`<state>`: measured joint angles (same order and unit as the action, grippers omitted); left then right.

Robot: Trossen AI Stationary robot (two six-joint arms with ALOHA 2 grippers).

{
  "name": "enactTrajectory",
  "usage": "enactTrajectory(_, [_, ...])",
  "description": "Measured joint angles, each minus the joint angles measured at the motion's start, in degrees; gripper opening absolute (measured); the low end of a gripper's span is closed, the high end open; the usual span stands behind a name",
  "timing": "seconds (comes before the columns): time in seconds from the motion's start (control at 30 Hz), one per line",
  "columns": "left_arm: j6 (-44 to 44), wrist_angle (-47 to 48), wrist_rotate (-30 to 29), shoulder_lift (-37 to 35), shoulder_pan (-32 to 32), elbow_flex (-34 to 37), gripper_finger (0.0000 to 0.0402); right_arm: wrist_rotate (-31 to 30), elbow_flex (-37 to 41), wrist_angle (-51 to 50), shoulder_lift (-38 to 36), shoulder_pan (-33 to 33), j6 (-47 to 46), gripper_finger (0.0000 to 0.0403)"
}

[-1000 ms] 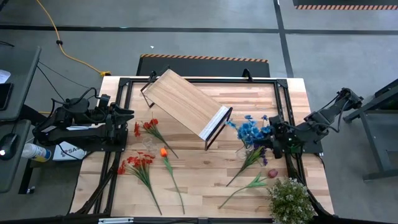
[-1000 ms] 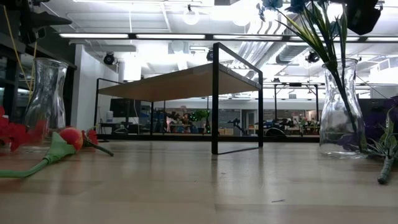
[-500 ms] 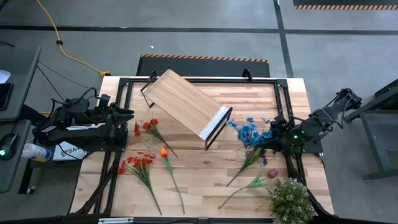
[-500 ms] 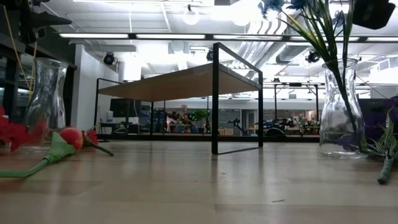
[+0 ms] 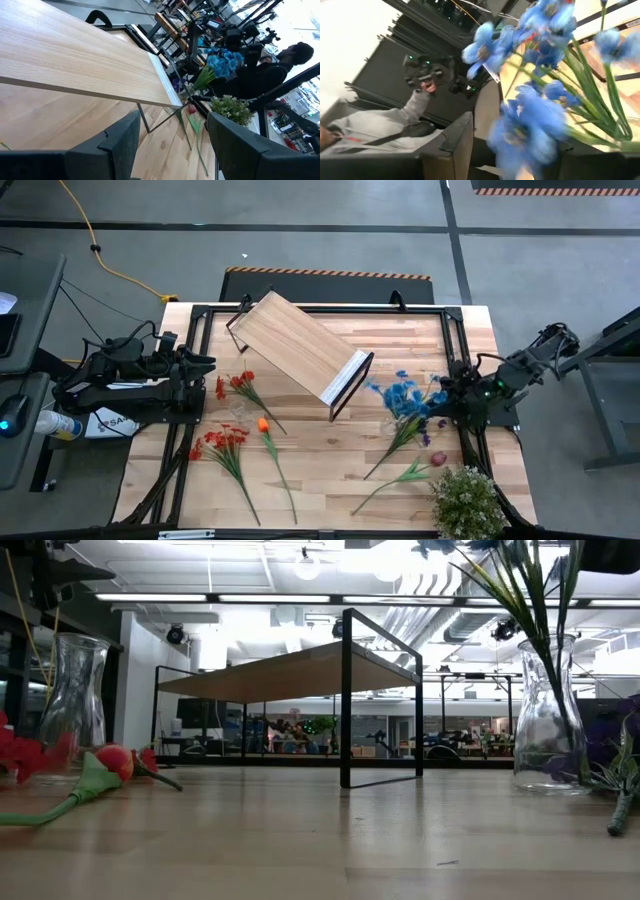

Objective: Pick and place flowers into a vace then onto a shelf
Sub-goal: Put the purple flower into the right transparent vase

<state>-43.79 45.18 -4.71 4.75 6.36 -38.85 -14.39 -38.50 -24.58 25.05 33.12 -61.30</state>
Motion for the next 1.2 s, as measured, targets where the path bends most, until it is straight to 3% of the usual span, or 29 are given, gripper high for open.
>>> enactTrajectory(0.7, [0.0, 0.0, 0.0, 0.0, 0.0, 0.0, 0.0264, 4.4, 0.0, -3.5, 0.9, 0.0, -9.3, 0.0149])
enactTrajectory(1.2, [0.0, 0.0, 0.0, 0.0, 0.0, 0.0, 0.0264, 13.0, 0.0, -4.9, 3.2, 0.0, -19.5, 0.0136])
